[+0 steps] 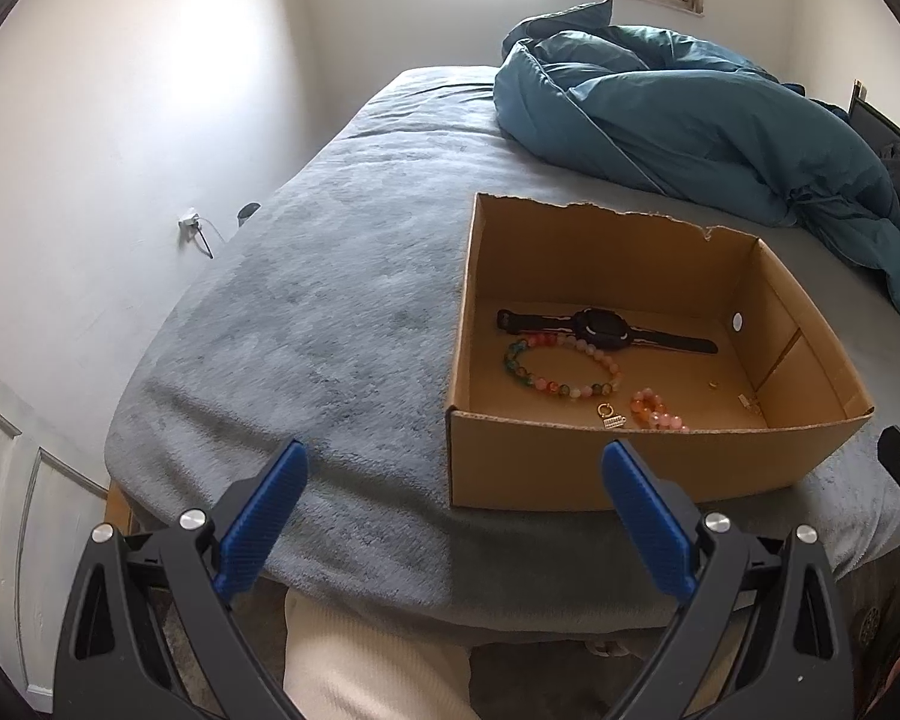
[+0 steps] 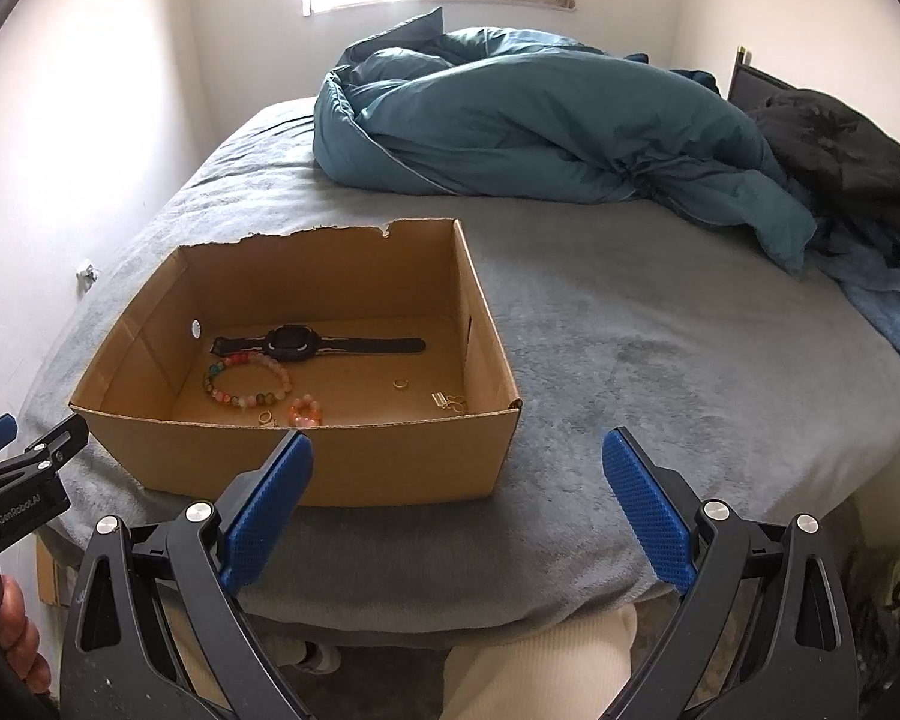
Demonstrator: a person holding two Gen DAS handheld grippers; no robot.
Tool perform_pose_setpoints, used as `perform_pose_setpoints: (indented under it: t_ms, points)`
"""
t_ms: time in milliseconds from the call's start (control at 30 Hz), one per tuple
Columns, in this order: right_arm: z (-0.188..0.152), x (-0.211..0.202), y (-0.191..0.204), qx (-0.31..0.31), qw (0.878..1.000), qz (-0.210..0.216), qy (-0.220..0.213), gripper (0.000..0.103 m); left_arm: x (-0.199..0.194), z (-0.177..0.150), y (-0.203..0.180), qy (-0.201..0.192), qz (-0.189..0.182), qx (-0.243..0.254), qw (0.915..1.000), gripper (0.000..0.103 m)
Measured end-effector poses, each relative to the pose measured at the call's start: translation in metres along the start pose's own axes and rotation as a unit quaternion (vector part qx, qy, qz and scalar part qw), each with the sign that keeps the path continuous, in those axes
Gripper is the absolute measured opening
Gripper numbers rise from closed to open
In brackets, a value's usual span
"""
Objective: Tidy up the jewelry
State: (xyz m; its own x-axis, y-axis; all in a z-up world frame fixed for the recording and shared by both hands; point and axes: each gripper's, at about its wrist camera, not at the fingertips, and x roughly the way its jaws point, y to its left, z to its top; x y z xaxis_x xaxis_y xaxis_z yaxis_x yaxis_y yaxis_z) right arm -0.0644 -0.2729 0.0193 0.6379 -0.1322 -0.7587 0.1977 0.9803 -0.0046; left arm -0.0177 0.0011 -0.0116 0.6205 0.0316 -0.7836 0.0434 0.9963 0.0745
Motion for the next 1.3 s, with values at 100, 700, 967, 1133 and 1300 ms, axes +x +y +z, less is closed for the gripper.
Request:
perform_pose_setpoints:
  t_ms: [100, 700, 967, 1133, 1300]
  points:
    - [0.0, -0.005, -0.001, 0.001, 1.0, -0.003, -0.005, 0.093, -0.004, 0.0, 0.003, -0.004, 0.001, -0.002, 1.0, 0.096]
    - [-0.003, -0.018, -0.003, 0.005, 1.0, -0.011, -0.017, 0.093, -0.014, -0.002, 0.014, -0.014, 0.002, -0.012, 0.9998, 0.096]
    - [-0.003, -0.017, -0.003, 0.004, 1.0, -0.013, -0.018, 0.093, -0.014, -0.002, 0.015, -0.015, 0.002, -0.011, 0.9998, 0.096]
    - [-0.004, -0.018, -0.003, 0.004, 1.0, -0.013, -0.018, 0.093, -0.014, -0.002, 0.015, -0.016, 0.002, -0.01, 0.9998, 0.096]
    - [-0.004, -0.018, -0.002, 0.004, 1.0, -0.014, -0.018, 0.093, -0.016, -0.003, 0.014, -0.019, 0.001, -0.009, 0.9998, 0.096]
